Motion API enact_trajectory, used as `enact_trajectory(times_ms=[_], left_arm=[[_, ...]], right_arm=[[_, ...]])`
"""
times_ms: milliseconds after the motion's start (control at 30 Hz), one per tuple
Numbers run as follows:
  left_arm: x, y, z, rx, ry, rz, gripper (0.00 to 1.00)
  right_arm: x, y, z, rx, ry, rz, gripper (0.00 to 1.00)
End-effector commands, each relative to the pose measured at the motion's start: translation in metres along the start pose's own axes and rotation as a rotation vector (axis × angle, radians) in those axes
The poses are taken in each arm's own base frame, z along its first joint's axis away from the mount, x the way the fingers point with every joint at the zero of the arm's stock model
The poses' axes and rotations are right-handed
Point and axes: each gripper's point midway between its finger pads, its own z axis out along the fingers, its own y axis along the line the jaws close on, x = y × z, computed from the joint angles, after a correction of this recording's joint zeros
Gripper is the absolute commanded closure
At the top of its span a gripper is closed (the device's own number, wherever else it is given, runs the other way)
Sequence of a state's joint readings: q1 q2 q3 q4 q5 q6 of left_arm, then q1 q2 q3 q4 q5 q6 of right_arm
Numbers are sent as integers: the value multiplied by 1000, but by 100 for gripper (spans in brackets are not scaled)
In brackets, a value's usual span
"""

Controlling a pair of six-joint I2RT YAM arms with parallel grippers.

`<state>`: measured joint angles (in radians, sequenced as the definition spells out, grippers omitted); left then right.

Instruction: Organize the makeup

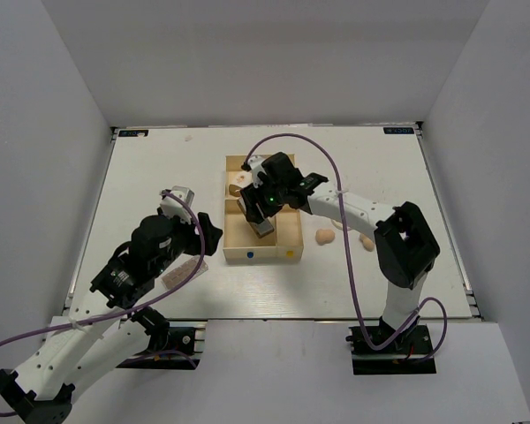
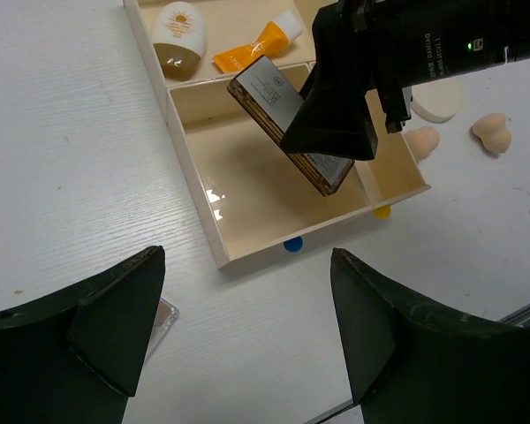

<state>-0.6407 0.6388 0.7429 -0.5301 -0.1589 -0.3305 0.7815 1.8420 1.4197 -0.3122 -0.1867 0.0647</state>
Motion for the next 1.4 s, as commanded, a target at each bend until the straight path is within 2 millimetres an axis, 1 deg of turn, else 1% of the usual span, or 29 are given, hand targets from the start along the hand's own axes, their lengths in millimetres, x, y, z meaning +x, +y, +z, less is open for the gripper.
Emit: enact_trajectory(times_ms=[0,133,200,233,367,467,500,567,600,633,667,700,733,767,800,833,867,900,933,967,1000,1067,1100,1167,1200,1233,1300,1333,1367], left_arm=[[1,7,2,-36,1,1,14],[9,12,10,-75,44,8,12],[11,13,12,-82,56,9,12],[13,17,14,-100,64,8,12],[17,23,18,-136,82,12,9],[23,27,22,-161,108,21,9],[26,28,23,-163,122,31,10],[31,26,26,-143,151,56,15],[37,23,29,-119,179,85,16],[41,22,31,-105,199,104,17],[45,21,32,-96,213,112,22],[50,21,37,-87,232,134,25],[55,22,37,-92,259,137,30],[53,23,39,-102,262,139,42],[58,29,43,-136,287,131,46],[59,33,44,-156,298,125,48],[58,34,46,-164,302,124,51],[60,40,47,-194,315,121,50],[61,42,47,-206,325,128,48],[60,43,46,-215,338,135,40],[60,46,45,-234,349,133,37],[61,53,42,-282,371,137,33],[57,52,41,-286,368,135,29],[60,57,38,-314,406,148,27],[54,56,37,-322,407,152,24],[56,60,39,-348,433,164,22],[63,65,34,-381,505,184,19],[55,64,34,-386,510,188,18],[66,67,32,-410,591,197,18]], right_arm=[[-17,-4,0,31,-29,-37,33],[-16,-2,-1,27,-25,-40,29],[-17,-1,-1,25,-26,-44,21],[-17,-1,-2,25,-23,-44,21],[-20,1,-10,19,-34,-52,21],[-31,3,-28,16,-75,-78,25],[-35,-1,-34,24,-87,-152,30],[-40,-2,-51,18,-110,-197,37],[-42,-4,-58,17,-124,-234,43],[-41,-10,-70,7,-148,-242,47],[-43,-9,-76,-2,-172,-259,51],[-50,-7,-92,-5,-214,-276,57],[-47,-13,-100,-12,-224,-271,61],[-50,-13,-105,-18,-247,-277,64],[-56,-12,-120,-9,-286,-284,64],[-58,-20,-130,6,-307,-278,64],[-55,-22,-133,10,-310,-276,64],[-61,-23,-148,26,-348,-280,62],[-61,-23,-155,29,-365,-279,60],[-57,-27,-158,36,-371,-271,55],[-62,-26,-173,43,-414,-281,53],[-61,-29,-184,54,-441,-268,47],[-64,-25,-194,51,-467,-277,46],[-66,-26,-204,58,-497,-275,42],[-64,-23,-210,53,-513,-280,40],[-65,-20,-214,50,-527,-285,40],[-67,-19,-225,48,-554,-282,38],[-68,-18,-229,46,-563,-284,38],[-67,-16,-230,39,-566,-280,37]])
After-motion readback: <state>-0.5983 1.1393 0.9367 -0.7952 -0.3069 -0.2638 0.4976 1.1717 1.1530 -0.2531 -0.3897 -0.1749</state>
